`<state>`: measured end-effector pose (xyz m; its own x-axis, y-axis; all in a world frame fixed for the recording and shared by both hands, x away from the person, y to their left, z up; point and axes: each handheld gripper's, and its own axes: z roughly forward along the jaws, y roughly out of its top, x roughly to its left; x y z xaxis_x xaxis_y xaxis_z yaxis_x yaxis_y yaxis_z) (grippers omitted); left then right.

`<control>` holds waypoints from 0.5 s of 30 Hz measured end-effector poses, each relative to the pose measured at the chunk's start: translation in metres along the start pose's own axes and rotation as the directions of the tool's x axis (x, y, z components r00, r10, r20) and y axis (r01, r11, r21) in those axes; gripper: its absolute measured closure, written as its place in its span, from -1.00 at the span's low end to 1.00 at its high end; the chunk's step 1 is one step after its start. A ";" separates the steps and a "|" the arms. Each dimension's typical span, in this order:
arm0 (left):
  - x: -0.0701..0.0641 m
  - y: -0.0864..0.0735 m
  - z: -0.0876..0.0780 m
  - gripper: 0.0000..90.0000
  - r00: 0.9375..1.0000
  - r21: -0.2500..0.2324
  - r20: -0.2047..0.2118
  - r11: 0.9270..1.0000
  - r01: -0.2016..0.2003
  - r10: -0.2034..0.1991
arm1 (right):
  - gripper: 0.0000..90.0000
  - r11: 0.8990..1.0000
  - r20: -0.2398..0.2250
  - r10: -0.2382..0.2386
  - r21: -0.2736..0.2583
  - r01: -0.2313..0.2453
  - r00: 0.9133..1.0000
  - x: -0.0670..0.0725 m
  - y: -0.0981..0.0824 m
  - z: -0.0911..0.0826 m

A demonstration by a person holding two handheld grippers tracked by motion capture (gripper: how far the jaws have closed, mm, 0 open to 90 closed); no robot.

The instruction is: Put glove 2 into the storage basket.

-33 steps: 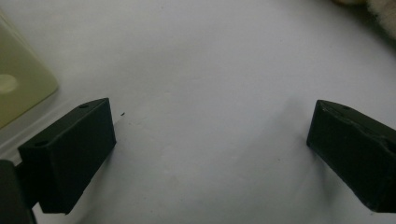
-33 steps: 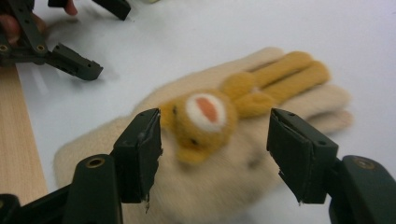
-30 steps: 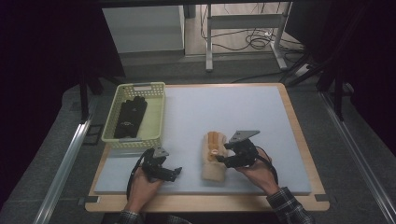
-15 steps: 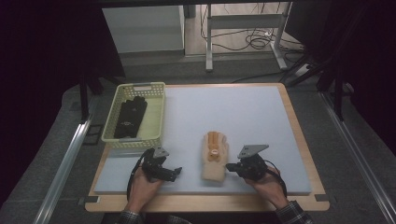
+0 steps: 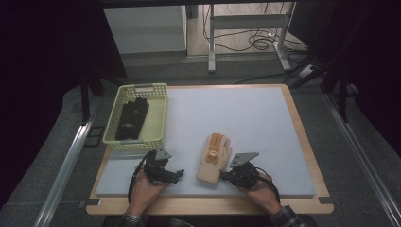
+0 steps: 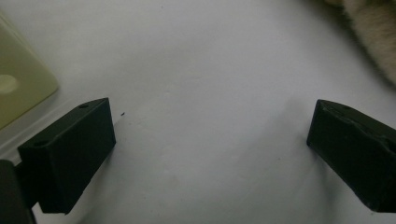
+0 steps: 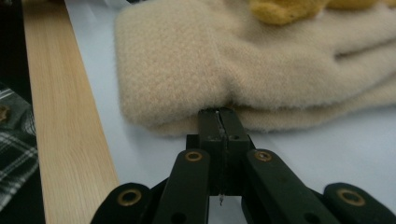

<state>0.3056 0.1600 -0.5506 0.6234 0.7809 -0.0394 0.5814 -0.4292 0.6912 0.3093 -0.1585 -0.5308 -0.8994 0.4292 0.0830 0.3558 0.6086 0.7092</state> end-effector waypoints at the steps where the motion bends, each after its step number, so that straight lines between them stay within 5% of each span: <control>1: 0.000 0.000 0.000 -0.97 1.000 0.000 0.000 1.000 0.001 -0.001 | 0.96 1.000 -0.003 -0.004 -0.002 0.004 1.000 0.002 0.003 0.004; 15: 0.012 -0.010 -0.010 -0.89 0.998 -0.009 0.040 0.999 -0.043 0.043 | 0.96 0.999 -0.003 -0.033 -0.027 0.033 0.999 0.013 0.033 0.043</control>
<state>0.3023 0.1776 -0.5509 0.6683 0.7429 -0.0379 0.5493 -0.4586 0.6985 0.3201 -0.1045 -0.5362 -0.9114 0.4068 0.0621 0.3194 0.6040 0.7301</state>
